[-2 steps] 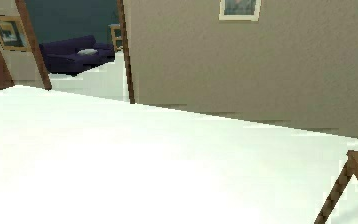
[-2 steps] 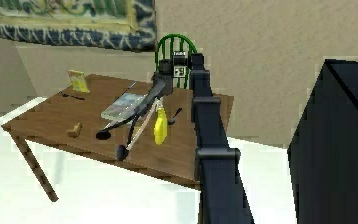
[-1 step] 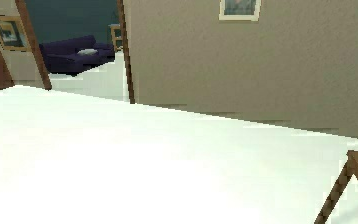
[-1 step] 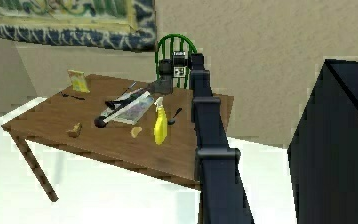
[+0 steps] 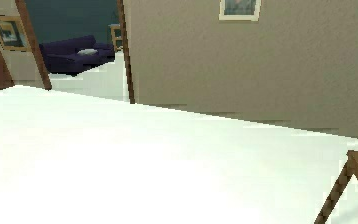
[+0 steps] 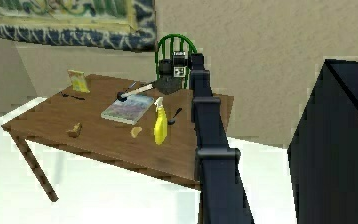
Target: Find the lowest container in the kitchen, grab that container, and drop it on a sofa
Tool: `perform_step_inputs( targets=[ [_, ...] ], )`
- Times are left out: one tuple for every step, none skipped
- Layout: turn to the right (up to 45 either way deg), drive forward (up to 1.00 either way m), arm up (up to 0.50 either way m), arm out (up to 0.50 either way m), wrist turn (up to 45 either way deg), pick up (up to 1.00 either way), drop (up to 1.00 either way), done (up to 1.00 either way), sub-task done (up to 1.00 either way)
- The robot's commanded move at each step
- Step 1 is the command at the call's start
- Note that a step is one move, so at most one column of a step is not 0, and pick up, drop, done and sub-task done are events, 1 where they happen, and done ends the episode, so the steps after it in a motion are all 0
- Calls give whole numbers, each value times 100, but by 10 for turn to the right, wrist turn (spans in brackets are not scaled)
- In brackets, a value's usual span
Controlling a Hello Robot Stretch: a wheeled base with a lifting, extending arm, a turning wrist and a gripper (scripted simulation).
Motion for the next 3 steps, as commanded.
perform_step_inputs(
  targets=[
    [0, 0, 0, 0, 270, 0, 0, 0, 0],
    [0, 0, -30, 0, 0, 0, 0, 0, 0],
    [0, 0, 0, 0, 0, 100, 0, 0, 0]
  ],
)
